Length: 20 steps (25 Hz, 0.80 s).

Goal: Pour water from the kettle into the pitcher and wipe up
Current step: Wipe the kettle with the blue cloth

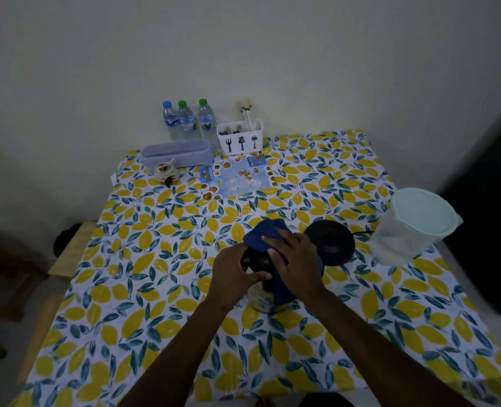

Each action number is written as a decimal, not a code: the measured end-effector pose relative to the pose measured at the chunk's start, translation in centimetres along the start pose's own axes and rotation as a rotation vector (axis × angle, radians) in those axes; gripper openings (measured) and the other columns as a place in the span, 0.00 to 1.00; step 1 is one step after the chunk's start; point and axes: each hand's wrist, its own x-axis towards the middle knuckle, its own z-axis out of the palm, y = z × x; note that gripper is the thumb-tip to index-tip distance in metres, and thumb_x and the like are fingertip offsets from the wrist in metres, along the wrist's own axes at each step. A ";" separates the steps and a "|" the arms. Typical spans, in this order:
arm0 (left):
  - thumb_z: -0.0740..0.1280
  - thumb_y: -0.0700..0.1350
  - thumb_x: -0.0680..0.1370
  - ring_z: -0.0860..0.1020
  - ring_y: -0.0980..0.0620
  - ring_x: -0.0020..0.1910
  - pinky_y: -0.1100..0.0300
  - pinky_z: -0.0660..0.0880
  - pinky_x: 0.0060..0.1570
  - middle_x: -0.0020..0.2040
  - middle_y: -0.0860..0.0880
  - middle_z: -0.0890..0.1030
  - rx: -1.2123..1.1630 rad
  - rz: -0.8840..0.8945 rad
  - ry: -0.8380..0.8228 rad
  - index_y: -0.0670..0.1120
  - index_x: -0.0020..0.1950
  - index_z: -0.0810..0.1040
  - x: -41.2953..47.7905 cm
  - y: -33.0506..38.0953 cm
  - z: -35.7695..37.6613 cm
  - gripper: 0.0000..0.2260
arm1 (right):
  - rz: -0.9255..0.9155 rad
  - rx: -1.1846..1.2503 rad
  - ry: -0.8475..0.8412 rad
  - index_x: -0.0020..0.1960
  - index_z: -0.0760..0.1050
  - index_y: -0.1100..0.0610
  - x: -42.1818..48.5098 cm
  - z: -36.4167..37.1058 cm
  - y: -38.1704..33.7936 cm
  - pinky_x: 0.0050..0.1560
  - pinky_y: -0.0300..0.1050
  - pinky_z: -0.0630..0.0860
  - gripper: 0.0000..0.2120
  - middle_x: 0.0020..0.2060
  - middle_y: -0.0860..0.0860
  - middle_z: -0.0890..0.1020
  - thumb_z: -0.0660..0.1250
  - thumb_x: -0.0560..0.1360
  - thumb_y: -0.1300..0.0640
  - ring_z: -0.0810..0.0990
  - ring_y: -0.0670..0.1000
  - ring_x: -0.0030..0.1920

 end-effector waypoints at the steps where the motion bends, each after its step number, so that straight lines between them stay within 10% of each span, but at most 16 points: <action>1: 0.77 0.61 0.64 0.81 0.57 0.47 0.57 0.79 0.47 0.47 0.52 0.84 -0.029 -0.015 0.014 0.51 0.55 0.79 -0.1 -0.1 0.0 0.24 | -0.082 0.009 0.022 0.63 0.76 0.46 -0.2 0.0 0.2 0.53 0.60 0.73 0.16 0.66 0.52 0.76 0.57 0.80 0.47 0.72 0.61 0.59; 8: 0.80 0.52 0.63 0.81 0.47 0.53 0.46 0.78 0.56 0.54 0.45 0.83 -0.043 -0.073 -0.029 0.45 0.60 0.78 0.1 -0.3 -0.2 0.28 | -0.374 -0.021 -0.030 0.61 0.78 0.46 -0.5 -0.5 3.0 0.55 0.55 0.70 0.15 0.64 0.52 0.77 0.57 0.80 0.47 0.70 0.59 0.57; 20: 0.79 0.57 0.61 0.79 0.51 0.57 0.46 0.79 0.56 0.57 0.50 0.81 -0.029 -0.113 -0.035 0.48 0.63 0.76 0.2 0.0 -0.4 0.33 | 0.587 0.518 -0.745 0.69 0.70 0.51 9.2 -1.3 4.7 0.64 0.53 0.71 0.25 0.69 0.52 0.72 0.60 0.77 0.39 0.74 0.58 0.64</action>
